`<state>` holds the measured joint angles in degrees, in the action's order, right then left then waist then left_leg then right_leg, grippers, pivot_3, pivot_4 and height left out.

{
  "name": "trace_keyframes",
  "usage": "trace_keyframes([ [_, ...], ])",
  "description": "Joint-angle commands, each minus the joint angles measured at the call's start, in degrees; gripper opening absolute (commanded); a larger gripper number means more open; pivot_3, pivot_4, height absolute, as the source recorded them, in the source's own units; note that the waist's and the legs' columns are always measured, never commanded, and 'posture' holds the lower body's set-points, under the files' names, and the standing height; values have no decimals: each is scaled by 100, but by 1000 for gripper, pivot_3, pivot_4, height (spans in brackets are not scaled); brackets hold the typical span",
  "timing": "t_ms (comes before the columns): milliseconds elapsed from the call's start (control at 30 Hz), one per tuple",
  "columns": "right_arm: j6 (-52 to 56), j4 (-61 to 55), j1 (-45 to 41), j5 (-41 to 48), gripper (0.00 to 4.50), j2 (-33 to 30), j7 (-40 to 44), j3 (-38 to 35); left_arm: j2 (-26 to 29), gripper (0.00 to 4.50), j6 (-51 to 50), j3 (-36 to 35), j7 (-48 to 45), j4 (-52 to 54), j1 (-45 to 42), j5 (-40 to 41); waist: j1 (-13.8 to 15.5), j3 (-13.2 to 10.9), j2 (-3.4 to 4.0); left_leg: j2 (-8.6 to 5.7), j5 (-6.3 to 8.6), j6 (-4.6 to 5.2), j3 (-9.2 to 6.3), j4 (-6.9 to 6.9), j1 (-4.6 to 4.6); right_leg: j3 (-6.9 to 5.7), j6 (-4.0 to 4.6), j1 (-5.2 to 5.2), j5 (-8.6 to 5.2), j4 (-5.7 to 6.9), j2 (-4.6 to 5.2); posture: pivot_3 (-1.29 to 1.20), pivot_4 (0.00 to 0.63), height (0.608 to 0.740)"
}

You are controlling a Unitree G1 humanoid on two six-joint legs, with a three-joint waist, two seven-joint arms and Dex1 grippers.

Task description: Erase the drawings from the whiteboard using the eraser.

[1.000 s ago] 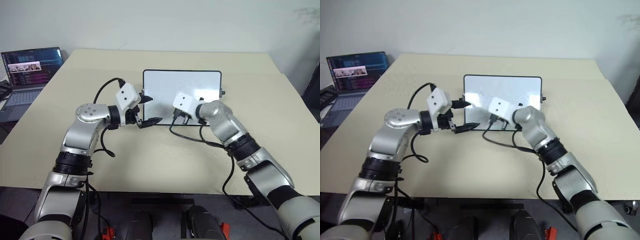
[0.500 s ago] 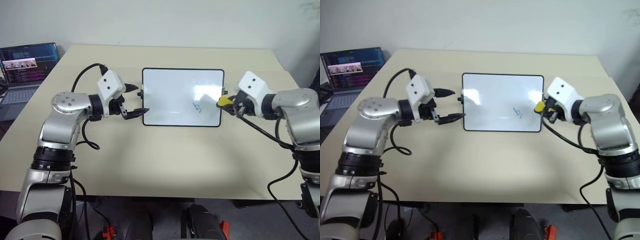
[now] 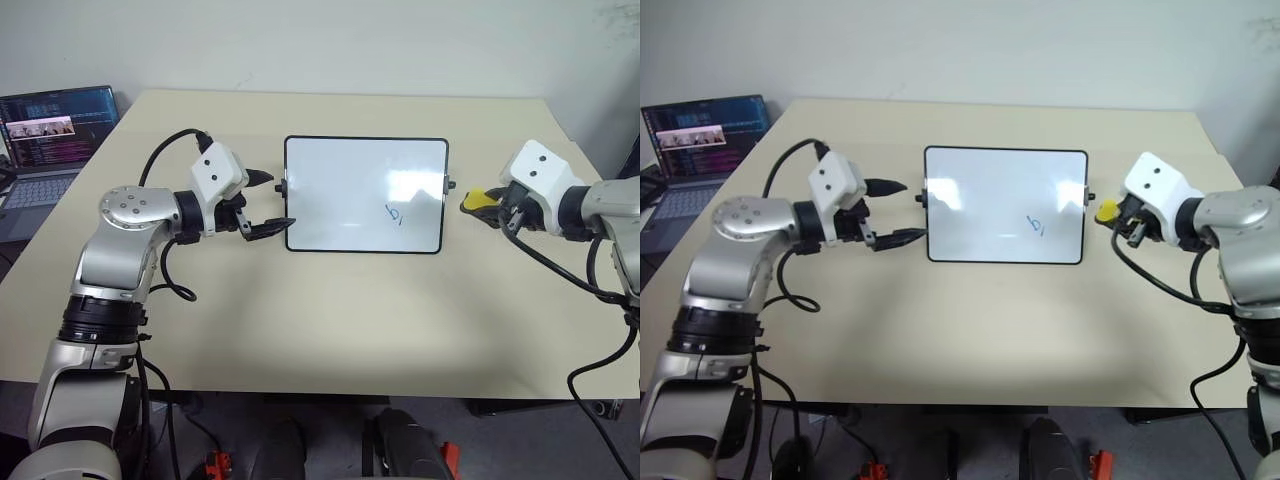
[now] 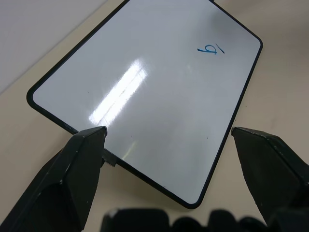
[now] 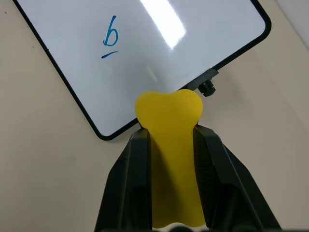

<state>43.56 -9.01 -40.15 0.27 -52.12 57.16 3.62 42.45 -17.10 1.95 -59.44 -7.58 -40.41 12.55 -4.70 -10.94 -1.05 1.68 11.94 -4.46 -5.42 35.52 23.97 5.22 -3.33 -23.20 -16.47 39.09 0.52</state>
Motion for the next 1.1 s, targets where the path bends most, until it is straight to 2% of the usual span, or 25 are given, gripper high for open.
trace_keyframes([
  [33,-122,-21,-184,53,850,-30,-86,-27,40,4500,26,-91,11,169,-69,20,0,0,0,0,0,0,0,0,0,0,0,0,0,0,0,0,150,740],
  [567,-17,-32,-301,168,850,123,-329,117,-22,4500,39,-39,-22,138,-135,27,5,0,0,0,0,0,0,2,0,0,0,0,0,2,0,0,150,740],
  [733,179,-182,-378,198,850,667,-564,409,-261,4500,40,128,-15,174,-98,-2,-3,0,0,0,0,0,0,6,0,0,0,2,0,6,0,0,150,740],
  [800,0,100,-396,-124,850,845,-814,706,-370,4500,60,175,55,103,-81,-45,-7,0,0,0,0,0,-1,10,0,0,0,2,0,10,-1,0,150,740],
  [1100,-629,1284,-792,-499,850,1741,-1525,1038,-432,4500,41,218,18,126,9,-20,-28,0,0,-1,0,0,-1,21,-2,2,-1,0,2,26,-1,0,150,740],
])
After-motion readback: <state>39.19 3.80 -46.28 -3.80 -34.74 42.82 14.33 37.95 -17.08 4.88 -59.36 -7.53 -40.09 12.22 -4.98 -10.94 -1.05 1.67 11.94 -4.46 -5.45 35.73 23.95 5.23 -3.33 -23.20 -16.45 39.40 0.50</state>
